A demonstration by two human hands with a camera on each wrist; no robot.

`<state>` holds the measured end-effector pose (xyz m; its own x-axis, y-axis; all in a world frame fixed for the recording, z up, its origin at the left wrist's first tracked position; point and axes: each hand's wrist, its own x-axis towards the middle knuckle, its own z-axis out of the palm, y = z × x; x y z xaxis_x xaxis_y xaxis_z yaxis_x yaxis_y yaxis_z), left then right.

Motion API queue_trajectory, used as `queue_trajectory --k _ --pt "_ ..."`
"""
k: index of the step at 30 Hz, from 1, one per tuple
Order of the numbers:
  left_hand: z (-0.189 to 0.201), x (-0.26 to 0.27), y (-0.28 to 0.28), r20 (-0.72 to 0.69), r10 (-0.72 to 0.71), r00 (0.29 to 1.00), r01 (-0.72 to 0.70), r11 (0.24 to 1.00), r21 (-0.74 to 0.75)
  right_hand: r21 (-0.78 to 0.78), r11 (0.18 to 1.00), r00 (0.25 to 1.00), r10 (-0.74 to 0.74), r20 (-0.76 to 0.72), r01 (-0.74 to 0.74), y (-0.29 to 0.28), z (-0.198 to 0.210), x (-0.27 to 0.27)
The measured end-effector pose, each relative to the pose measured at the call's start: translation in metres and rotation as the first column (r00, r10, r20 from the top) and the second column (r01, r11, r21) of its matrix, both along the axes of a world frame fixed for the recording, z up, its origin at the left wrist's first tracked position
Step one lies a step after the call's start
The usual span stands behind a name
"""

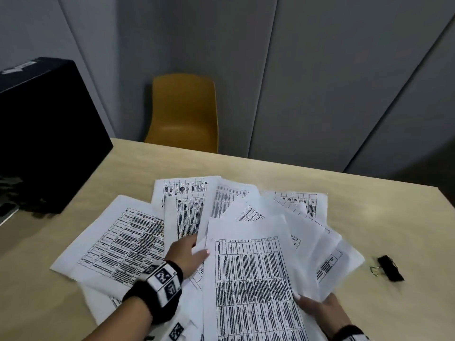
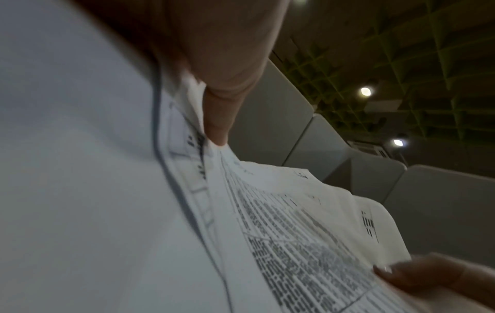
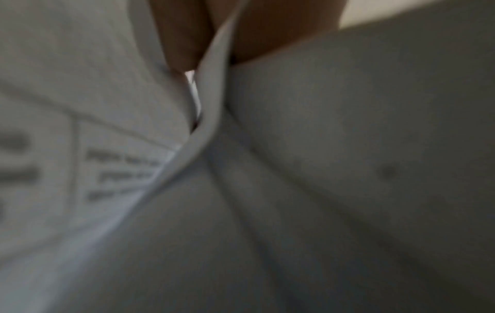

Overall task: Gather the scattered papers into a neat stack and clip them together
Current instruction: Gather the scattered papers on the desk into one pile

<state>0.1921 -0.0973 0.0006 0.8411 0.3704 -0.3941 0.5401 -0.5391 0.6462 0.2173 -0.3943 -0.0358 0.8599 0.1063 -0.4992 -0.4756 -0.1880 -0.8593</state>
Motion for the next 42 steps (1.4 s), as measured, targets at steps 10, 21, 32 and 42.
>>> queue_trajectory --k 10,21,32,42 --pt "-0.017 -0.083 0.073 -0.143 0.686 0.713 -0.685 0.726 0.069 -0.158 0.987 0.99 -0.057 -0.127 0.037 0.003 0.007 -0.005" --pt "-0.041 -0.051 0.077 -0.113 0.117 0.987 -0.087 0.966 0.243 -0.118 0.992 0.998 -0.044 -0.055 0.038 0.0 0.01 -0.006" --pt "-0.025 -0.056 0.065 -0.019 0.772 0.636 -0.763 0.625 -0.164 -0.122 0.992 1.0 0.015 0.023 -0.012 0.007 0.018 -0.007" --pt "-0.017 -0.05 0.097 0.061 0.603 0.796 -0.57 0.779 -0.262 -0.081 0.996 0.999 0.034 0.036 -0.03 0.004 0.018 -0.008"
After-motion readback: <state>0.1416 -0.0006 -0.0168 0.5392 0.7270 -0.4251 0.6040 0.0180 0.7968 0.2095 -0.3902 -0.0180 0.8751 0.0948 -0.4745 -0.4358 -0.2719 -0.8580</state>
